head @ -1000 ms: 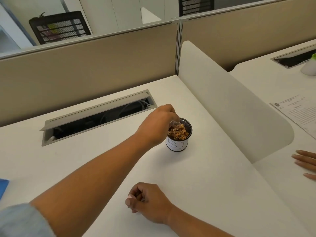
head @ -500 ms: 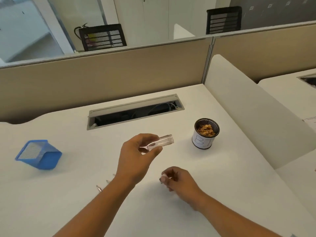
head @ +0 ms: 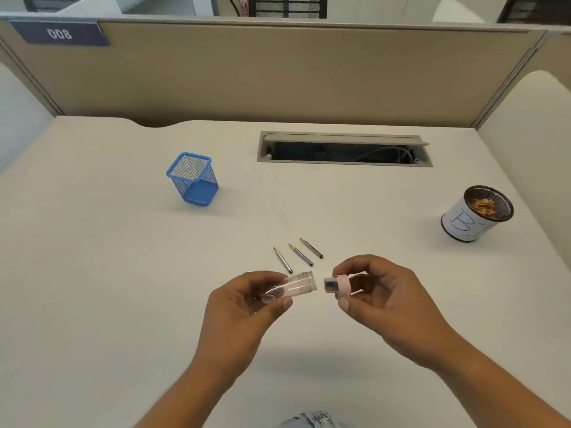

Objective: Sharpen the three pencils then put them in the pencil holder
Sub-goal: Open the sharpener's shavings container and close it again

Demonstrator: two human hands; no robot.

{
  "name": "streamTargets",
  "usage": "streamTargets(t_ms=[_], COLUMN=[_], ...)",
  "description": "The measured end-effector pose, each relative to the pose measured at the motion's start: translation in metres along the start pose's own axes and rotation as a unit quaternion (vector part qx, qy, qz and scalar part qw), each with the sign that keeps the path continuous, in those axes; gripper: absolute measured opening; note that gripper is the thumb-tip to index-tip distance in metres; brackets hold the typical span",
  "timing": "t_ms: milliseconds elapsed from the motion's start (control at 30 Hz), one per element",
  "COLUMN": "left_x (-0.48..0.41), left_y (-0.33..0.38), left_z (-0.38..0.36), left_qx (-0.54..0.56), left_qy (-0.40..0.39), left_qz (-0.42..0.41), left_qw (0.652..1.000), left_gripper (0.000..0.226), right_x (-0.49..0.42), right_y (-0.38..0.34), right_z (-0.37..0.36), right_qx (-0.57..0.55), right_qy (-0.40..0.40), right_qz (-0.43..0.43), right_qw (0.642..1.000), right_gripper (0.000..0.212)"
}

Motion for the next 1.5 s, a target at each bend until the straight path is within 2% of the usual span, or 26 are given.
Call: streamTargets(t_ms=[200,367,533,733,967,1233,1500], left_x=[0.007,0.011,0.014,0.020,0.023,0.025,0.026], left_y=[0.008,0.020,0.027,0.026,0.029,0.032,0.028], left_z=[0.042,0.056,0.060,0.061,0.062,0.068,0.072], left_qx=[0.014,0.013,-0.005,0.047,0.103,0.127,0.125], left_qy=[-0.016,-0.042,-0.061,-0.088,-0.109,-0.105,-0.100], left_qz=[-0.028,-0.056,-0.073,-0.040,-0.014,-0.018,-0.026], left_qw=[0.999,0.997,0.995,0.994,0.989,0.986,0.987], left_gripper=[0.031,0.032,0.033,0.033,0.029,0.024,0.027], right_x=[0.010,0.015,0.021,0.028,0.032,0.029,0.027], right_y=[-0.027,-0.032,-0.040,-0.045,-0.059,-0.056,-0.055], right_z=[-0.045,-0.068,-0.075,-0.080,-0.087,-0.099,-0.102], right_qx=[0.082,0.087,0.089,0.145,0.188,0.099,0.118], right_qy=[0.036,0.037,0.058,0.042,0.039,0.012,0.012], right_qz=[0.050,0.062,0.072,0.092,0.135,0.097,0.100], right_qw=[0.995,0.994,0.992,0.984,0.972,0.990,0.988], right_gripper=[0.024,0.026,0.017,0.032,0.028,0.014,0.021])
Point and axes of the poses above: each hand's wrist, its own x-axis away from the middle knuckle, its own z-axis out of the back of the hand, y = z × x, the point moved 9 cm from there along -x, towards the middle knuckle, and after that the axes turned 6 degrees about -z, right-handed, at the moved point
